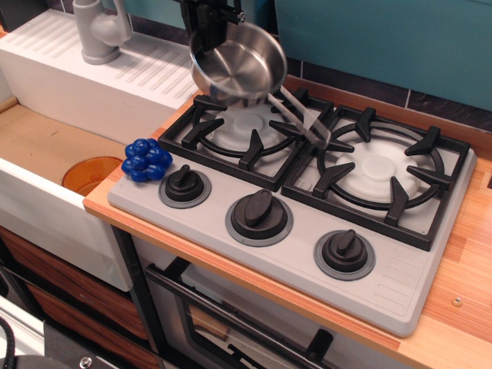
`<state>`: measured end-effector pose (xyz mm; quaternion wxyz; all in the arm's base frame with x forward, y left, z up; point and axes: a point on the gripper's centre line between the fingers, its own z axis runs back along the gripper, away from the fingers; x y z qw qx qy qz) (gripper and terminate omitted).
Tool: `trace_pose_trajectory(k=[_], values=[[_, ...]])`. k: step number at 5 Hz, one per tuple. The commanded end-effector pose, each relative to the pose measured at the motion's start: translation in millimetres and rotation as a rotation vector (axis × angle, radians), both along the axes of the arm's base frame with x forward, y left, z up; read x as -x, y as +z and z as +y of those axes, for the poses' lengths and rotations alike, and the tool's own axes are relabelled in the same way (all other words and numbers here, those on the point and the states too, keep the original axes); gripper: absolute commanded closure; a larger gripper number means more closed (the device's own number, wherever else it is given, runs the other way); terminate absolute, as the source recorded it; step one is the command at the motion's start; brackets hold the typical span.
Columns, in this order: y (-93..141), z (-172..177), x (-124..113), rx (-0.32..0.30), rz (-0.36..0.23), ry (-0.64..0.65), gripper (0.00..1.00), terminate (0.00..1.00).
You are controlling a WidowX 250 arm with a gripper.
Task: Put pan on stove and put blueberry in pan
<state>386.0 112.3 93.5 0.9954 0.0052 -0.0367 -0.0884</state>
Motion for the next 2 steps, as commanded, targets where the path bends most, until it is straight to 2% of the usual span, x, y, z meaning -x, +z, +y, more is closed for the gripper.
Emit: trace_pose_trajectory(k=[1, 2], values=[[39.6, -23.4, -4.8, -0.002, -0.009, 0.061, 0.0, 0.0], [50.4, -31.3, -1.5, -0.008, -0.002, 0.068, 0.0, 0.0]])
